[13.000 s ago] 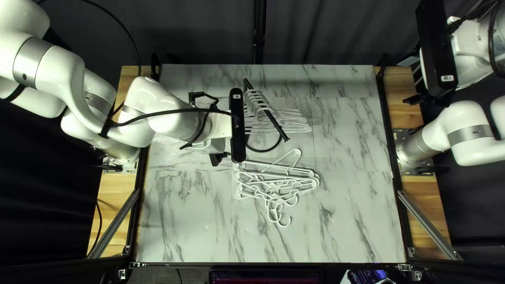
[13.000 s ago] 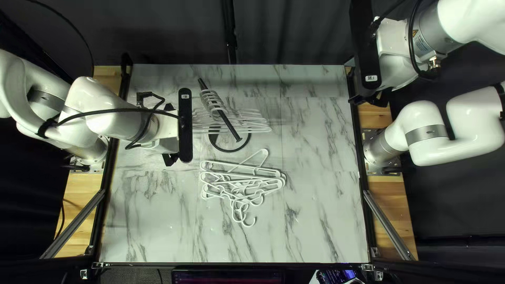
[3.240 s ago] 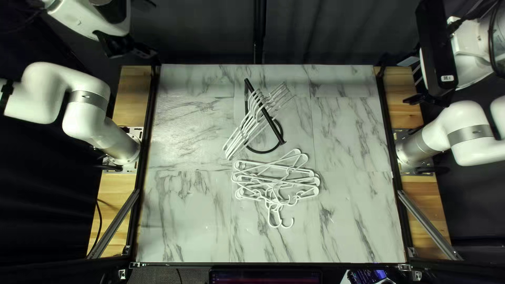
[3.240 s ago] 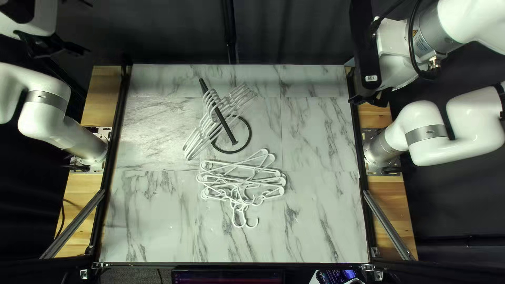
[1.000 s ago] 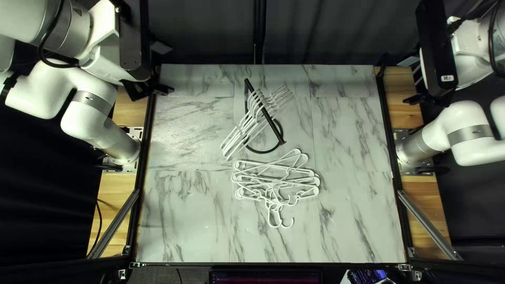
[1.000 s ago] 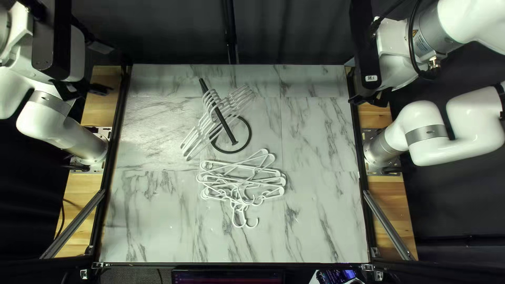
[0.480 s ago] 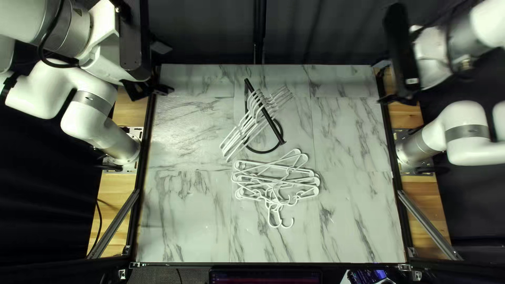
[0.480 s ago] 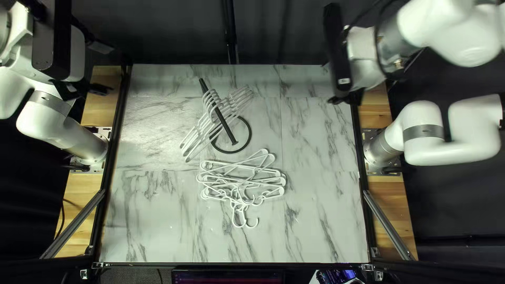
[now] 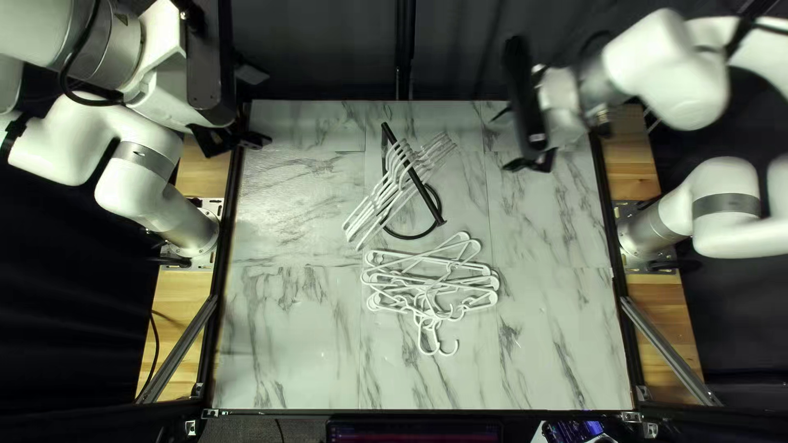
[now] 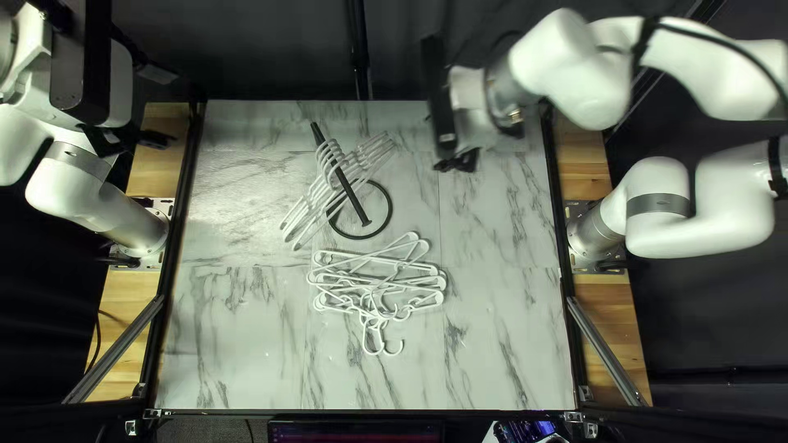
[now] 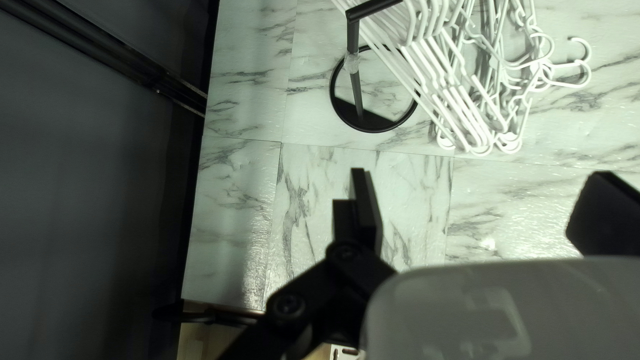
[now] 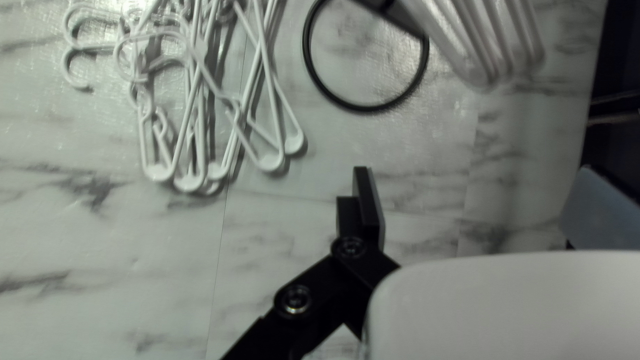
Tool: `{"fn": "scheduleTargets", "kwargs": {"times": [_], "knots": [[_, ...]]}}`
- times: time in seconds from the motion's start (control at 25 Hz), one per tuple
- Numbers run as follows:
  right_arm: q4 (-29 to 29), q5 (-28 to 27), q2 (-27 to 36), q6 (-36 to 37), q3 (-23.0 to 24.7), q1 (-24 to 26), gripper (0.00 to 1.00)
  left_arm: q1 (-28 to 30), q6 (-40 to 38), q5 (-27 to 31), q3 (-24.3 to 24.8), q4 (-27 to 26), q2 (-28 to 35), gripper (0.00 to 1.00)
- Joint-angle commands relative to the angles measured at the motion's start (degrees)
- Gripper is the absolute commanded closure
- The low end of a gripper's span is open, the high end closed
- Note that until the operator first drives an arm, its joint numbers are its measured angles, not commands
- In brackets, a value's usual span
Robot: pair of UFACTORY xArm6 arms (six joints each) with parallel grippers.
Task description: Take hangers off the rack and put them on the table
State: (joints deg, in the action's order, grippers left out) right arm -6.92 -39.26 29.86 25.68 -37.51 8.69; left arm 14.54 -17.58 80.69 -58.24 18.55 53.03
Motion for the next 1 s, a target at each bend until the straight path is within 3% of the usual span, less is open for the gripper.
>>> {"fn": "scheduleTargets", "kwargs": {"times": [0.04,0.48,1.0], "knots": [[-1.3,4.2,-5.0,3.0,-2.0,-1.0,0.0,0.0,0.0,0.0,0.0,0.0,0.0,0.0],[-6.1,11.0,-14.6,10.2,-5.5,-2.2,0.0,0.0,0.0,0.0,0.0,0.0,0.0,0.0],[-6.0,11.9,-12.8,8.3,-3.1,-3.2,0.0,0.0,0.0,0.0,0.0,0.0,0.0,0.0]]}}
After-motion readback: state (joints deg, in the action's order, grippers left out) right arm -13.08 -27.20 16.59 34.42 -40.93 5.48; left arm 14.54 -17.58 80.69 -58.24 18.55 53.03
